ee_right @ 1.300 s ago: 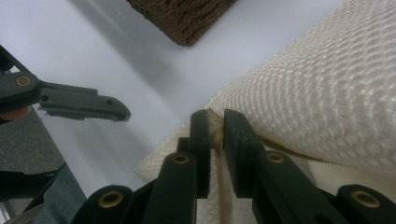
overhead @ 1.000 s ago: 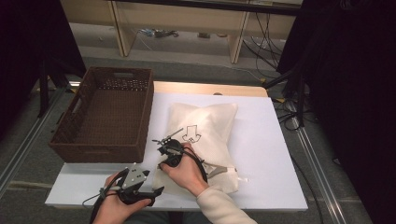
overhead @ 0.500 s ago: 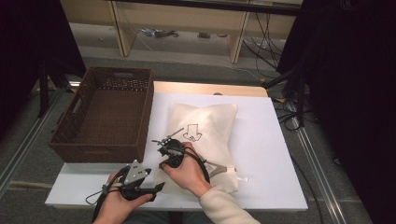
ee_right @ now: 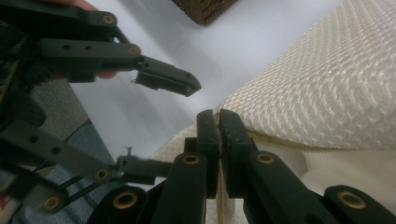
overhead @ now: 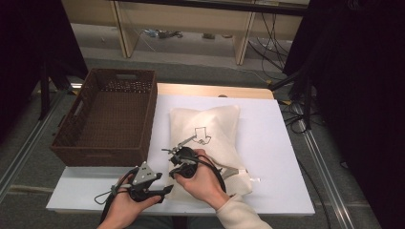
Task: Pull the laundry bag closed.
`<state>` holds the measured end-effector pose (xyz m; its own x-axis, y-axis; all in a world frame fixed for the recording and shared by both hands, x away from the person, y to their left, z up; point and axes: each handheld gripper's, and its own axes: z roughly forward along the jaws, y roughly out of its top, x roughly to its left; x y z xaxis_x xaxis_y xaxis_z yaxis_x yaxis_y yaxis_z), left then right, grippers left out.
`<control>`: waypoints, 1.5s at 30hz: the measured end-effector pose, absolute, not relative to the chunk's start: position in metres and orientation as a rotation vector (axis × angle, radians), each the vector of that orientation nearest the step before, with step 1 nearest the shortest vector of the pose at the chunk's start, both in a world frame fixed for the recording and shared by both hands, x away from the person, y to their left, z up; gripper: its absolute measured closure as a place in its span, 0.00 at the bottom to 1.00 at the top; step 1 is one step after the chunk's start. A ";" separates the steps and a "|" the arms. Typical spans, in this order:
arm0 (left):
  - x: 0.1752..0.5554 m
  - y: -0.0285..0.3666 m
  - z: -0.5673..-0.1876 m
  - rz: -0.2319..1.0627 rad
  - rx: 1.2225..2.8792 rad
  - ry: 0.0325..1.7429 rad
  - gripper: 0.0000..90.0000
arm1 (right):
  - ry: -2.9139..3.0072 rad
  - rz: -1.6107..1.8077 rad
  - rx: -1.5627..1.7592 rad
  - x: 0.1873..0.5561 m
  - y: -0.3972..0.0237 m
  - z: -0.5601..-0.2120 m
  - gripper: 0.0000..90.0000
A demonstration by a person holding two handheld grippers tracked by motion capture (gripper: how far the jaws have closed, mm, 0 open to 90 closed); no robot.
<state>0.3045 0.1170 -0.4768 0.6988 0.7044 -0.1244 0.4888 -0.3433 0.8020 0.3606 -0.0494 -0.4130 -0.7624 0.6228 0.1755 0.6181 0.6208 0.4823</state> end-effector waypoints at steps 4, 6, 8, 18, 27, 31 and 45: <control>0.308 0.111 -0.478 0.299 2.040 0.890 0.45 | 2.814 0.864 1.106 0.355 -0.059 -0.413 0.98; 0.309 0.108 -0.479 0.276 2.055 0.885 0.46 | 2.814 0.857 1.109 0.353 -0.063 -0.413 0.98; 0.310 0.104 -0.480 0.279 2.053 0.872 0.48 | 2.812 0.864 1.073 0.354 -0.067 -0.414 0.98; 0.319 0.096 -0.479 0.242 2.096 0.818 0.57 | 2.812 0.883 1.094 0.351 -0.070 -0.413 0.98; 0.327 0.093 -0.478 0.243 2.106 0.800 0.71 | 2.816 0.897 1.100 0.350 -0.069 -0.414 0.98; 0.328 0.092 -0.476 0.237 2.110 0.806 0.83 | 2.811 0.899 1.102 0.350 -0.070 -0.412 0.98; 0.325 0.094 -0.468 0.229 2.031 0.894 0.94 | 2.784 0.914 1.174 0.352 -0.076 -0.408 0.98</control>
